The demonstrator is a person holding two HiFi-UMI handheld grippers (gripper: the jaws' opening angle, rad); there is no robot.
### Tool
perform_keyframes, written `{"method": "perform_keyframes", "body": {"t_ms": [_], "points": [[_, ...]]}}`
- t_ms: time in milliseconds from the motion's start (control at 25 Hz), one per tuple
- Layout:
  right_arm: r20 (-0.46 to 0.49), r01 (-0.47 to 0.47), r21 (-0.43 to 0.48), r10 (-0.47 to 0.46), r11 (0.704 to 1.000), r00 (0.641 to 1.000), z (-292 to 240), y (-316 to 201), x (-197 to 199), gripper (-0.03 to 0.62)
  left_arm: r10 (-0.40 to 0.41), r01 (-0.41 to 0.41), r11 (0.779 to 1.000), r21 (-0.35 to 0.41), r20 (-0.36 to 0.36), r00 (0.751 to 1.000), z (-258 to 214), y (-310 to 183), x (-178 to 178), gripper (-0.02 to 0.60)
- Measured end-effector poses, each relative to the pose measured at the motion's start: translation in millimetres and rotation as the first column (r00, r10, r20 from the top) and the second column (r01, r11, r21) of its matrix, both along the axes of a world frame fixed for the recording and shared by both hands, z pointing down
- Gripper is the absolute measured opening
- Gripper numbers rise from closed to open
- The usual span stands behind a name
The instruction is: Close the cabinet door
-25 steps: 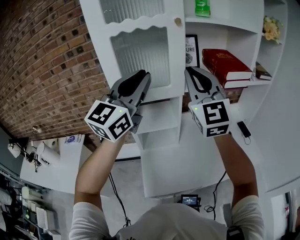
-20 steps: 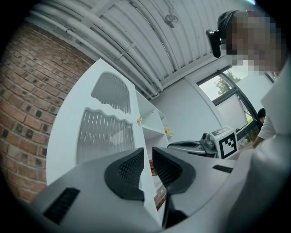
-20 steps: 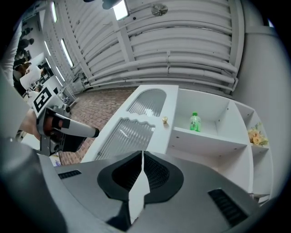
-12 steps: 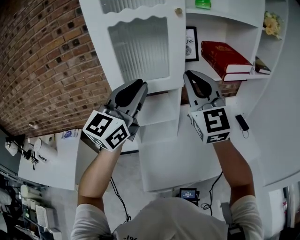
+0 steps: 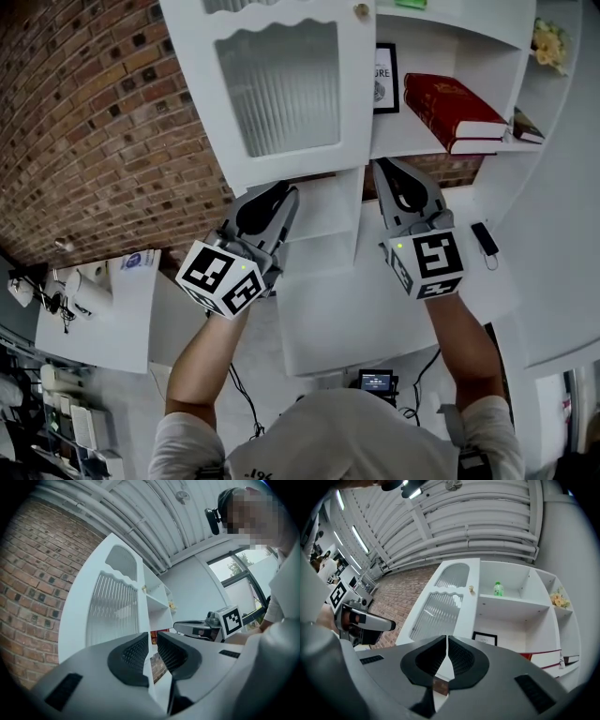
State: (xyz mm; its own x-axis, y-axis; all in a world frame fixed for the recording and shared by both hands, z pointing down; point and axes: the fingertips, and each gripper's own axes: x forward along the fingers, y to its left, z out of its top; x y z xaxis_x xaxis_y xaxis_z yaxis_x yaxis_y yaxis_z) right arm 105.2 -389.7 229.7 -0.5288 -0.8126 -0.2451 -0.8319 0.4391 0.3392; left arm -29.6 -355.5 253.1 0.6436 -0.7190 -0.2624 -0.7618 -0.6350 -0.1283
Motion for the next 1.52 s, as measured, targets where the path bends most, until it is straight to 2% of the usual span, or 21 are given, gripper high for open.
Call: {"method": "perform_keyframes", "body": {"t_ms": [440, 720, 880, 1240, 1520], "points": [[0.029, 0.01, -0.096, -0.007, 0.995, 1.0, 38, 10, 2, 0.031, -0.022, 0.014, 0.995, -0.099, -0.071, 0.997, 41, 11, -6, 0.066], [0.06, 0.019, -0.156, -0.01, 0.988, 0.998, 61, 20, 6, 0.031, -0.02, 0.007, 0.991, -0.133, -0.09, 0.996, 62, 22, -7, 0.066], [0.068, 0.029, -0.184, -0.017, 0.982, 0.998, 73, 31, 6, 0.031, -0.028, 0.006, 0.984, -0.177, -0.123, 0.992, 76, 27, -8, 0.066], [0.07, 0.029, -0.255, -0.011, 0.967, 0.998, 105, 40, 10, 0.031, -0.011, -0.023, 0.968, -0.248, -0.136, 0.991, 111, 36, -4, 0.066], [0.072, 0.018, -0.31, 0.005, 0.95, 0.997, 130, 45, 16, 0.031, -0.043, -0.01, 0.951, -0.309, -0.164, 0.986, 133, 44, -6, 0.06]]}}
